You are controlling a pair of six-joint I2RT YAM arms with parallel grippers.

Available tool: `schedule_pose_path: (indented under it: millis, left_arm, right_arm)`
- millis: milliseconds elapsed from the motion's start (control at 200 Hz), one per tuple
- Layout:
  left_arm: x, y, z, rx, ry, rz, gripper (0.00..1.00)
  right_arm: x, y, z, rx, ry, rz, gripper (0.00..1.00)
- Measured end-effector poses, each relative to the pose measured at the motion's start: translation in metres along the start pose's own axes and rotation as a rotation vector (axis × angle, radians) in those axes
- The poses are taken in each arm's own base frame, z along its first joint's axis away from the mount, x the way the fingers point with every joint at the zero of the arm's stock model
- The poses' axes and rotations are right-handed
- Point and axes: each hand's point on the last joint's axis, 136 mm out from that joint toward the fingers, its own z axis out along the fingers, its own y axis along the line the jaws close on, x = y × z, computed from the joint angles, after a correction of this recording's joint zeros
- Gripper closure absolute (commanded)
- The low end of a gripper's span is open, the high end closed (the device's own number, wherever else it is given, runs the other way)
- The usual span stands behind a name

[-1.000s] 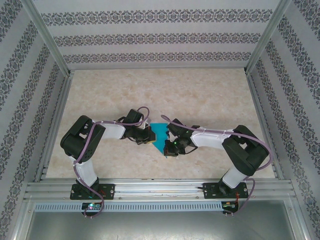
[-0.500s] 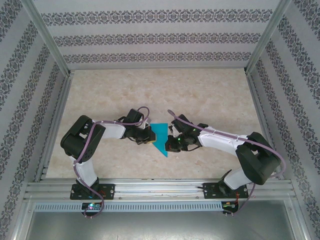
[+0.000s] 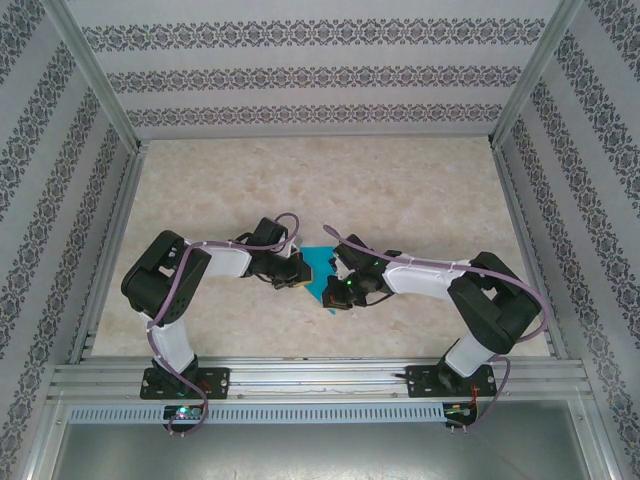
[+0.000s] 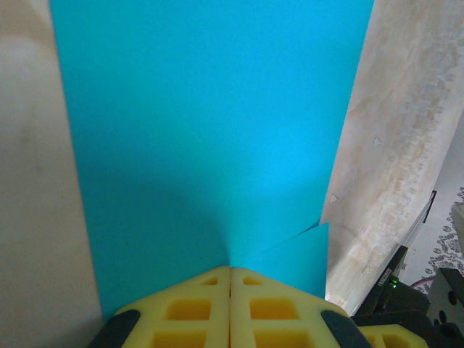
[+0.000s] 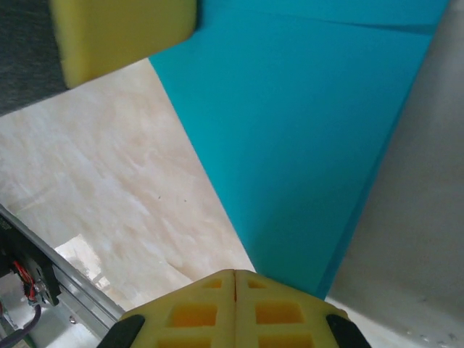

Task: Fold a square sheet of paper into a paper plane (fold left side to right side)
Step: Third fold the triangle at the center of the table.

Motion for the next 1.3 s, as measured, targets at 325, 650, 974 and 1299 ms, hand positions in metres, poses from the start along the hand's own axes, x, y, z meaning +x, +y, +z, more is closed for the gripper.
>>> schedule_pose_path:
  millis: [325,650,974,1299]
  left_arm:
    - [0.000,0.000,0.000,0.000,0.000,0.000,0.92]
    - [0.000,0.000,0.000,0.000,0.000,0.000,0.92]
    - [0.000,-0.002,0.000,0.001,-0.003,0.004,0.88]
    - [0.001,-0.008,-0.020,-0.023,-0.079,0.044,0.89]
  right_arm:
    - [0.002,-0.011,0.003,0.048,0.008,0.017,0.95]
    - [0.005,-0.019,0.004,0.079,0.014,0.029,0.95]
    - [0.005,-0.020,0.004,0.086,0.016,0.025,1.00]
    - [0.004,-0.022,0.004,0.098,0.010,0.023,1.00]
